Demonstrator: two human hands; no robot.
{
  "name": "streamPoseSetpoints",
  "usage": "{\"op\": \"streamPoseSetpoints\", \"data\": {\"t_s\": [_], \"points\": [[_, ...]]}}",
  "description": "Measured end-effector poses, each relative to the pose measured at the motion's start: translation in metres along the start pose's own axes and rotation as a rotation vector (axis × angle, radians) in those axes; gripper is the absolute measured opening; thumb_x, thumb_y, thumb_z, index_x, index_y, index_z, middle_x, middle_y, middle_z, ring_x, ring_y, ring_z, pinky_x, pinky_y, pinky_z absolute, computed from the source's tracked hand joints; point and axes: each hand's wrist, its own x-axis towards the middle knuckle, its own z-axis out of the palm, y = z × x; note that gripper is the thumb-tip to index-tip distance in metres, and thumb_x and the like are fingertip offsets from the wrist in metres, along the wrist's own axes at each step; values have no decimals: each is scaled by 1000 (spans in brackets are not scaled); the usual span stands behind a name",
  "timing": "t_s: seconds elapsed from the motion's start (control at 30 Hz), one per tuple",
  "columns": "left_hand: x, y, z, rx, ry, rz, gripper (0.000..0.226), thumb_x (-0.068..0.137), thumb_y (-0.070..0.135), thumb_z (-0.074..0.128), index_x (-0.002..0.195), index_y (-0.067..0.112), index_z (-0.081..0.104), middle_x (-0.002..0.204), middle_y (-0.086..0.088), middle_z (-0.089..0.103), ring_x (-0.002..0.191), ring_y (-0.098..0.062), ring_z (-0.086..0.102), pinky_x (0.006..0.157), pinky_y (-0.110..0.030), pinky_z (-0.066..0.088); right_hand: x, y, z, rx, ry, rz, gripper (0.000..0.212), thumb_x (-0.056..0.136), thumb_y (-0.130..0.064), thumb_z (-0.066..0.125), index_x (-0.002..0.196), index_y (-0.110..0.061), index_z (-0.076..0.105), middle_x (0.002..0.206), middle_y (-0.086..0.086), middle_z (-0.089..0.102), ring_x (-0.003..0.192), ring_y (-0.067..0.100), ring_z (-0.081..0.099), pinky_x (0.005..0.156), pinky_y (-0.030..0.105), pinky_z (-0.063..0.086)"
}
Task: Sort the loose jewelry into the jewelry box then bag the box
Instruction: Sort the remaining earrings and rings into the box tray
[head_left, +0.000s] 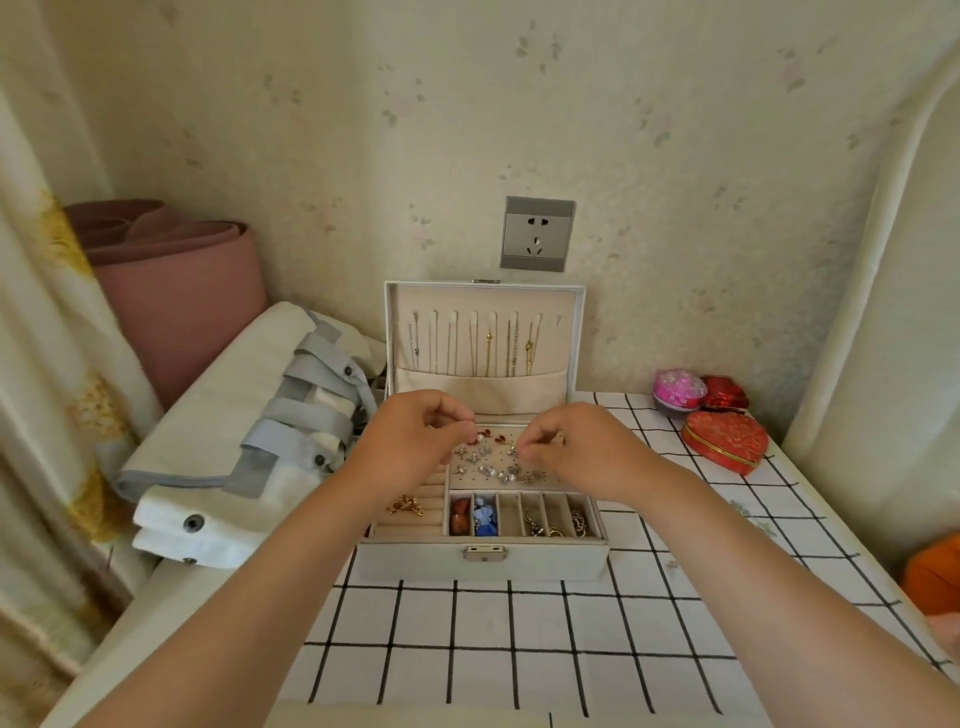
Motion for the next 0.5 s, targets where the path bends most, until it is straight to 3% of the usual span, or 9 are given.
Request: {"op": "streamPoseSetpoints", "data": {"t_s": [0.13, 0.2, 0.3, 0.5], "points": [[1, 7, 0, -91, -6, 20, 7, 84, 19, 77, 91, 21, 75, 83, -1, 75, 58, -7, 62, 65, -17, 55, 7, -15, -6, 230, 114, -35, 9, 93, -27, 68, 95, -33, 75, 94, -15, 71, 74, -8, 63, 68, 10, 48], [2, 11, 1, -140, -3, 20, 8, 84, 17, 76, 91, 19, 76, 83, -1, 75, 57, -7, 62, 62, -14, 53, 9, -25, -7, 376, 122, -35, 10, 94, -24, 68, 97, -30, 75, 90, -8, 74, 56, 1, 59, 60, 17, 50], [5, 16, 3, -162, 12, 37, 7, 81, 19, 79, 87, 20, 74, 81, 2, 76, 57, -7, 64, 61, -15, 54, 11, -36, -5, 482, 95, -18, 10, 92, -25, 70, 98, -28, 77, 83, -2, 76, 53, 11, 56, 57, 26, 49], [6, 17, 4, -197, 34, 53, 7, 84, 17, 75, 82, 24, 74, 76, 12, 75, 54, 1, 62, 58, -10, 50, 15, -36, 1, 626, 139, 84, 12, 87, -19, 77, 98, -18, 79, 65, -3, 69, 50, 7, 49, 48, 17, 42]]}}
